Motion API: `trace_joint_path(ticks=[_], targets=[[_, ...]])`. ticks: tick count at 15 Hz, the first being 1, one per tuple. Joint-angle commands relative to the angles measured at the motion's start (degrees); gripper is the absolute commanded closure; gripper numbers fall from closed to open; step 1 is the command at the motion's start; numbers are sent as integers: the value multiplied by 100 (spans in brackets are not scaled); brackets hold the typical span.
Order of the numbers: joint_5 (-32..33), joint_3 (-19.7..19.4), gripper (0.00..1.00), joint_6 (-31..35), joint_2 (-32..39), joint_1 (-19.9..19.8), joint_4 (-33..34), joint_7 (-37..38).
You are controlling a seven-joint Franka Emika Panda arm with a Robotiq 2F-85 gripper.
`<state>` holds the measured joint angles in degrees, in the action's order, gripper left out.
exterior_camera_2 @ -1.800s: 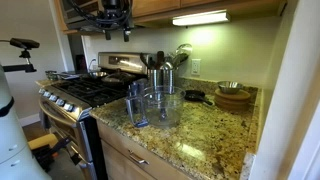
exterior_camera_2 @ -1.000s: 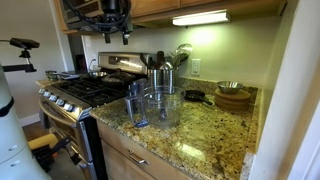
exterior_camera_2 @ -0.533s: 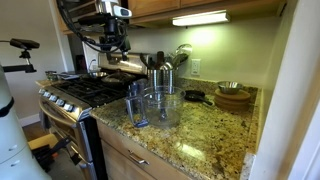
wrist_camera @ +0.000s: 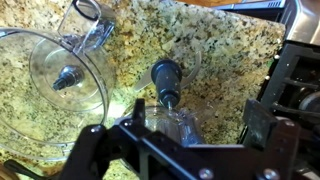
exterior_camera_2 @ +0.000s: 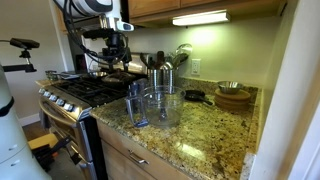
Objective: Put the blender blade in the jar
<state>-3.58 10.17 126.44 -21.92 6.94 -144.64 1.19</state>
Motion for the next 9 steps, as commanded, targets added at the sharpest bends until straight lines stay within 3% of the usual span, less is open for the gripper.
trace_joint_path(ticks=[1,9], targets=[[36,-73,0,-9,5,77,8,28],[-142,-211,0,916,889,51,76,-112]])
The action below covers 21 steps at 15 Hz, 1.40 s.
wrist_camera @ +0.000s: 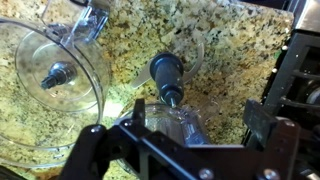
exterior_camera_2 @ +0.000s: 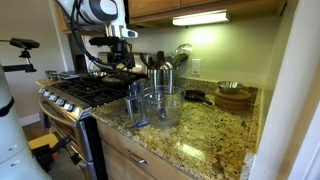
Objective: Put the blender blade in the jar
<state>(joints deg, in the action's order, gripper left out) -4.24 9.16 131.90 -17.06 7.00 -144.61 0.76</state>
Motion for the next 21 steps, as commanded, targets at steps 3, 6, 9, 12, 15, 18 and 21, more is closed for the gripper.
trace_joint_path(ticks=[3,6,9,12,15,18,21], targets=[[-53,-131,0,649,757,27,121,-61],[-111,-151,0,732,999,45,167,-129],[-154,-137,0,780,1148,53,195,-161],[-125,-132,0,987,1332,30,211,-121],[-7,-117,0,1235,1507,18,207,-55],[157,-109,0,1336,1621,8,193,82],[278,-106,0,1367,1632,14,148,144]])
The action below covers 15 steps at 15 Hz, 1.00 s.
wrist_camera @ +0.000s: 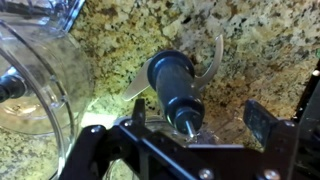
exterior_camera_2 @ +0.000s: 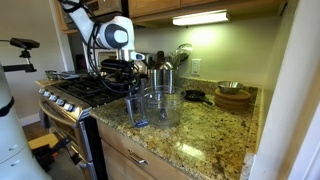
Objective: Put the blender blade in the jar
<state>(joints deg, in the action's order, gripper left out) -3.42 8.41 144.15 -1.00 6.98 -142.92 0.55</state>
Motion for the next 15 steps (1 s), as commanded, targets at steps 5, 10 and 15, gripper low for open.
trace_joint_path(ticks=[5,10,15], targets=[[336,-39,0,165,85,7,-16,235],[317,-52,6,269,216,1,7,222],[386,-63,50,400,296,10,5,275]])
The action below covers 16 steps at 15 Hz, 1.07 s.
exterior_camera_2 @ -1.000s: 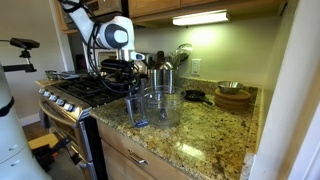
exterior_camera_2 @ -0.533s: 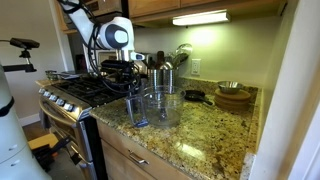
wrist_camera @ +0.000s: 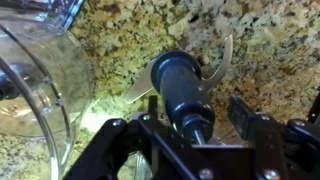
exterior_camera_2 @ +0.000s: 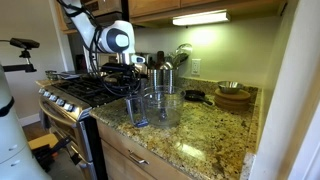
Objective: Put the blender blade in the jar
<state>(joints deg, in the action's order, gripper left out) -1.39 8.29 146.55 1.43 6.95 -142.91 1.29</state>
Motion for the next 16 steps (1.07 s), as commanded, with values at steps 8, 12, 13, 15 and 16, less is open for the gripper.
trace_joint_path(ticks=[8,12,13,15,16], targets=[[272,-49,79,92,-122,31,-62,350],[90,21,79,-333,-422,70,-64,159],[107,38,79,-435,-529,77,-76,154],[79,62,79,-761,-764,96,-61,95],[61,68,79,-920,-889,109,-49,67]])
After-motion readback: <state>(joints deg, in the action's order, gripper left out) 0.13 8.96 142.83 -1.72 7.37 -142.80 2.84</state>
